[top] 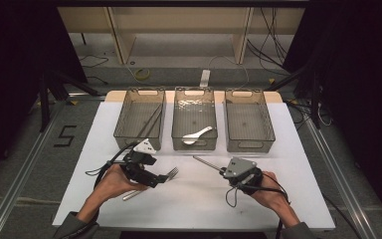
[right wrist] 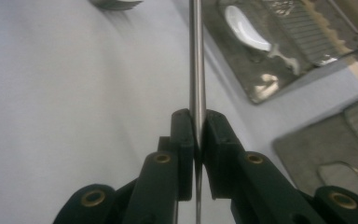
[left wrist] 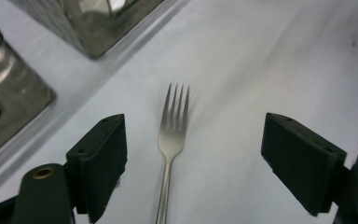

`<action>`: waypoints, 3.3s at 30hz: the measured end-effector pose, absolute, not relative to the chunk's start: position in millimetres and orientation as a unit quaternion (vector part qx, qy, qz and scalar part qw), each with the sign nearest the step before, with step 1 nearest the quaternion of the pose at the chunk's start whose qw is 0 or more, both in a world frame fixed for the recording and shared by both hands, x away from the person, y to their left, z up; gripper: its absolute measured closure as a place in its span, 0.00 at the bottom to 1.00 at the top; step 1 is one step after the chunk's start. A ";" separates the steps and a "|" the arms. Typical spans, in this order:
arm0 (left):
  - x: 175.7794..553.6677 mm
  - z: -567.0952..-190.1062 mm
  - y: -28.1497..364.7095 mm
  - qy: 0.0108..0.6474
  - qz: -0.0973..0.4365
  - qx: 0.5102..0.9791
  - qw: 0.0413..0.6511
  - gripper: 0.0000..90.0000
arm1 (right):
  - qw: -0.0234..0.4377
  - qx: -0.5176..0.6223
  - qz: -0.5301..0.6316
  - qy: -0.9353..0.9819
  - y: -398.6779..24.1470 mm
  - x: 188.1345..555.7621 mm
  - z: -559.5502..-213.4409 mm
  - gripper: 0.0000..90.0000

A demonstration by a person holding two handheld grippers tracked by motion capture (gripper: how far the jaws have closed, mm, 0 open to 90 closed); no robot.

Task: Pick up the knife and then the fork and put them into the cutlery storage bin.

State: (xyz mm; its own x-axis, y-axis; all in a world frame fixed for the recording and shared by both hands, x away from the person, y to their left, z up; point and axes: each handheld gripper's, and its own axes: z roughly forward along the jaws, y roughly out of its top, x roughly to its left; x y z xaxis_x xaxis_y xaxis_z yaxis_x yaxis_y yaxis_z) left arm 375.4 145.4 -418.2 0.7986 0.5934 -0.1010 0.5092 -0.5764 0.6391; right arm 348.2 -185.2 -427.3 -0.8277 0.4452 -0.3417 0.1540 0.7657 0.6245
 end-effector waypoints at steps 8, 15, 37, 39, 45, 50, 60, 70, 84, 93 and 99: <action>369.8 -427.7 164.1 0.341 0.095 0.870 0.343 0.19 | 0.261 0.225 0.319 0.883 -209.5 374.2 -407.7 0.93; 366.3 -428.7 172.6 0.356 0.108 0.859 0.351 0.18 | 0.263 0.285 0.323 0.863 -224.6 406.8 -390.7 0.93; 357.1 -434.8 170.0 0.362 0.096 0.854 0.362 0.16 | 0.225 0.445 0.306 0.811 -237.4 534.3 -371.6 0.93; 357.2 -435.5 169.2 0.360 0.095 0.856 0.358 0.16 | 0.223 0.454 0.299 0.809 -236.4 541.3 -373.7 0.93; 357.4 -436.9 168.8 0.361 0.107 0.860 0.345 0.16 | 0.226 0.468 0.279 0.807 -232.9 556.6 -382.6 0.93; 357.2 -435.7 168.7 0.361 0.091 0.855 0.361 0.16 | 0.230 0.478 0.260 0.807 -232.0 564.3 -391.2 0.93; 357.0 -434.9 168.0 0.358 0.095 0.857 0.359 0.16 | 0.227 0.500 0.262 0.794 -230.2 572.2 -401.7 0.82; 357.4 -434.8 169.6 0.362 0.096 0.855 0.359 0.16 | 0.218 0.477 0.289 0.801 -218.7 555.2 -382.2 0.49; 361.1 -441.7 171.6 0.372 0.091 0.870 0.311 0.19 | 0.163 0.411 0.363 0.820 -217.8 474.5 -380.7 0.36; 363.9 -445.9 172.7 0.382 0.091 0.879 0.270 0.25 | 0.136 0.385 0.423 0.809 -227.3 420.1 -390.8 0.34; 365.8 -451.1 172.9 0.386 0.083 0.888 0.237 0.32 | 0.139 0.370 0.426 0.814 -229.3 400.7 -398.9 0.34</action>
State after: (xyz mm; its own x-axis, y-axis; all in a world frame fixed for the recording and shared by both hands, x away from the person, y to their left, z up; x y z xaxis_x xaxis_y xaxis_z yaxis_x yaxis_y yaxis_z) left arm 365.8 172.9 -451.1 0.6881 0.7247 -0.0359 0.6460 -0.5894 0.4851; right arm 400.7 -229.3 -398.9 -0.6872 0.7209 0.0899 0.4848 0.3630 0.7957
